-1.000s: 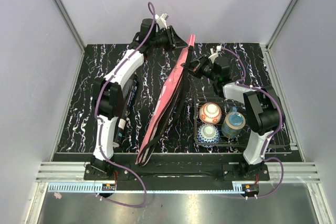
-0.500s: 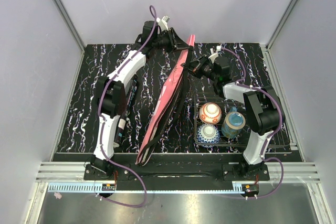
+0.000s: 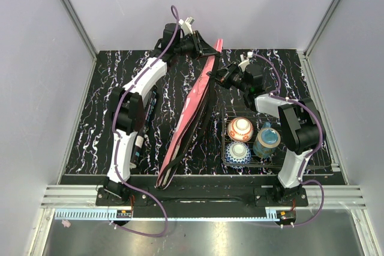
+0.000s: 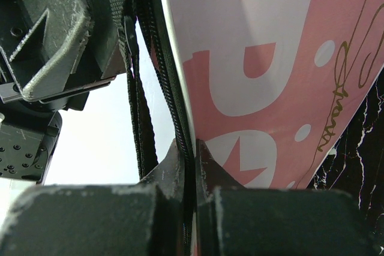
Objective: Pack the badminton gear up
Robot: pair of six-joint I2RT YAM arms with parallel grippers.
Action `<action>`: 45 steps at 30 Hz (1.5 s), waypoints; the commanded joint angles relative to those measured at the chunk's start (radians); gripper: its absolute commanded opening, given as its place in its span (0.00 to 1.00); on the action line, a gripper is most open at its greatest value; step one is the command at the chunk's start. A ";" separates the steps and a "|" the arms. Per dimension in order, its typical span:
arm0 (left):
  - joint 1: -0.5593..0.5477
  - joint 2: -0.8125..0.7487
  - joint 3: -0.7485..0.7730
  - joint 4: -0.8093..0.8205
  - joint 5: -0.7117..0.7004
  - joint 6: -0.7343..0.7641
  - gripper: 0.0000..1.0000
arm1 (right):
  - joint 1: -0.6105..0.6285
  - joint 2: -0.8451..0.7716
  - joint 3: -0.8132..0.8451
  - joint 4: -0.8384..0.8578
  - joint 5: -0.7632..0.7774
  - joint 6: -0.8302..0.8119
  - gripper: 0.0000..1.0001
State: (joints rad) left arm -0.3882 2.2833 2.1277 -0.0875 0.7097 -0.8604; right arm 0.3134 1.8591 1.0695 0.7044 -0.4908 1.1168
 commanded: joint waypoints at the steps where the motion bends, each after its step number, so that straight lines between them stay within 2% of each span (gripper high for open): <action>1: -0.001 0.010 0.046 0.043 0.037 0.000 0.24 | 0.000 -0.028 0.056 0.081 -0.043 0.017 0.00; 13: -0.003 0.027 0.055 0.060 0.045 -0.015 0.18 | 0.000 -0.029 0.058 0.079 -0.046 0.020 0.00; 16: -0.005 0.033 0.070 0.052 0.048 -0.017 0.15 | 0.000 -0.029 0.060 0.078 -0.046 0.020 0.00; 17: -0.005 0.033 0.071 0.052 0.048 -0.017 0.09 | 0.000 -0.028 0.061 0.078 -0.046 0.020 0.00; 21: -0.009 0.028 0.071 0.045 0.051 -0.011 0.00 | 0.000 -0.028 0.066 0.072 -0.040 0.025 0.00; 26: -0.017 -0.022 0.051 -0.040 0.040 0.047 0.00 | 0.000 -0.029 0.073 0.052 -0.003 0.031 0.00; 29: -0.020 -0.111 -0.070 -0.066 0.024 0.089 0.00 | -0.002 -0.038 0.067 0.047 0.037 0.037 0.00; 33: -0.020 -0.260 -0.312 -0.035 0.010 0.120 0.00 | 0.000 -0.038 0.067 0.050 0.080 0.043 0.00; 38: -0.028 -0.375 -0.480 0.006 0.017 0.139 0.00 | -0.004 -0.038 0.069 0.056 0.070 0.035 0.00; 44: -0.026 -0.377 -0.453 -0.055 0.011 0.172 0.00 | -0.002 -0.104 0.027 -0.015 0.051 -0.026 0.00; 45: -0.026 -0.378 -0.453 -0.048 0.008 0.169 0.00 | -0.002 -0.118 0.030 -0.057 0.034 -0.069 0.04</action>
State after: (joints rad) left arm -0.4107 1.9678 1.6516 -0.1013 0.6609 -0.7185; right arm 0.3382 1.8450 1.0821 0.6437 -0.5022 1.1107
